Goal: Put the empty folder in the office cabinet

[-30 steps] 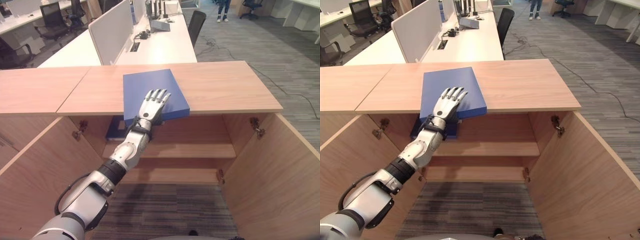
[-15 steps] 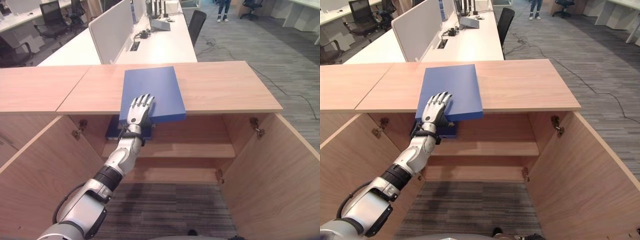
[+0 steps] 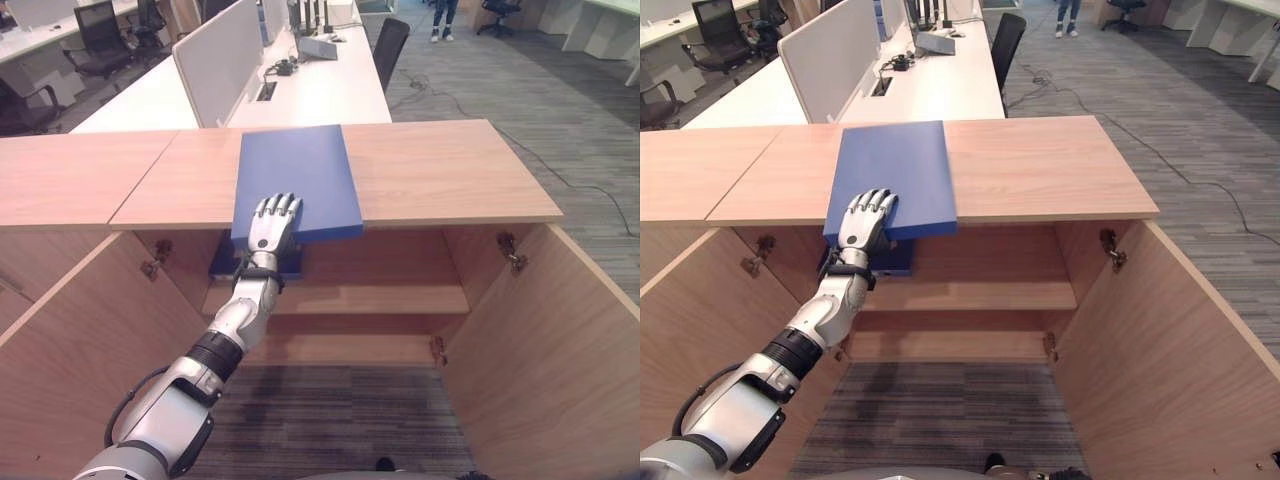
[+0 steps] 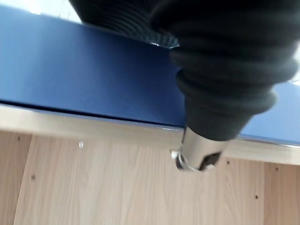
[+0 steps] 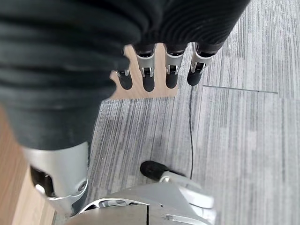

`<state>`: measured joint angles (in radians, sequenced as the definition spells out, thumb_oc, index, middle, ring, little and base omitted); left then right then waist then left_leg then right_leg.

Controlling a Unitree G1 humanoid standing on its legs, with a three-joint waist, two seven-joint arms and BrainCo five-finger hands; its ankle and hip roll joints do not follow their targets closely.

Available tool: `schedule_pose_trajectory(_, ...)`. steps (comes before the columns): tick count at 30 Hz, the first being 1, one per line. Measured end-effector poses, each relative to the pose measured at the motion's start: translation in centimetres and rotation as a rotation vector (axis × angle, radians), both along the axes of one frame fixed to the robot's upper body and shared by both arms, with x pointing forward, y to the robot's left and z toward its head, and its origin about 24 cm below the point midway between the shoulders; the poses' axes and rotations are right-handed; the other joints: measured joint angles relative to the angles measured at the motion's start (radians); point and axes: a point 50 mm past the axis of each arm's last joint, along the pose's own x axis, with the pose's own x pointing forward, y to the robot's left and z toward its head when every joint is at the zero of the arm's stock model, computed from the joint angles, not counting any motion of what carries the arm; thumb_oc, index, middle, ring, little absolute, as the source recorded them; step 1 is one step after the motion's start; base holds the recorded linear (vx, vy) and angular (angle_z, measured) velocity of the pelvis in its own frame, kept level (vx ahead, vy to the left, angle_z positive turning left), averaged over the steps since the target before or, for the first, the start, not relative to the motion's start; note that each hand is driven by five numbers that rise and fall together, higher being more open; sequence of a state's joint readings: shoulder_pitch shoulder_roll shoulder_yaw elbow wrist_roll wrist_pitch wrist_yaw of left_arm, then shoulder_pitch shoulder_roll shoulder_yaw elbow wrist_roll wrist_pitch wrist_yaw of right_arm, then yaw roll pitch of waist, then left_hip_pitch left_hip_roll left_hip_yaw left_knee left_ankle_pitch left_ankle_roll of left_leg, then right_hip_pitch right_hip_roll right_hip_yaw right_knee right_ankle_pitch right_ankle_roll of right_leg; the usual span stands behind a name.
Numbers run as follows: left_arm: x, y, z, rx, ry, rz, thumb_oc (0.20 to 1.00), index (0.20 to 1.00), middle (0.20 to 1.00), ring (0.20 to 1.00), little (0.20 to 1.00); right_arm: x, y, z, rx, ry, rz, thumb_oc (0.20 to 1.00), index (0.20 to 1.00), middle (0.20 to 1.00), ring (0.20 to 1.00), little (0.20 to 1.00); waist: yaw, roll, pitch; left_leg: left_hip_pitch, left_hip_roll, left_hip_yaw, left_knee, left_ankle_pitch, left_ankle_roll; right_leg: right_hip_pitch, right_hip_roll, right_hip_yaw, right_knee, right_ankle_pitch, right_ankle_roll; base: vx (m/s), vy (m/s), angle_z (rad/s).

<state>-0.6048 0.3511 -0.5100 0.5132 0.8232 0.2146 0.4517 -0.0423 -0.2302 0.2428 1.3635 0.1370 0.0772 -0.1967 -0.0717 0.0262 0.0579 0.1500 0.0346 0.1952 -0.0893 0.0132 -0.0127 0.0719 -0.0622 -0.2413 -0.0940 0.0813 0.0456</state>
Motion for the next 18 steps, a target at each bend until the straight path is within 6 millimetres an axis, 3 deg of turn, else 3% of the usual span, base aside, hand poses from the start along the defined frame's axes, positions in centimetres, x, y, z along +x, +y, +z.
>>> schedule_pose_trajectory(18, 0.02, 0.50, -0.04, 0.055, -0.059, 0.026, 0.200, 0.200, 0.200, 0.200, 0.200, -0.06, -0.04, 0.01, -0.013, -0.002, -0.002, 1.000, 1.000, 1.000, 1.000, 1.000, 0.000, -0.008, -0.022, 0.002, 0.002, 0.006, 0.000, 0.000, 0.001, -0.001, 0.002, 0.006, 0.000, 0.001, -0.001, 0.00, 0.001, -0.01)
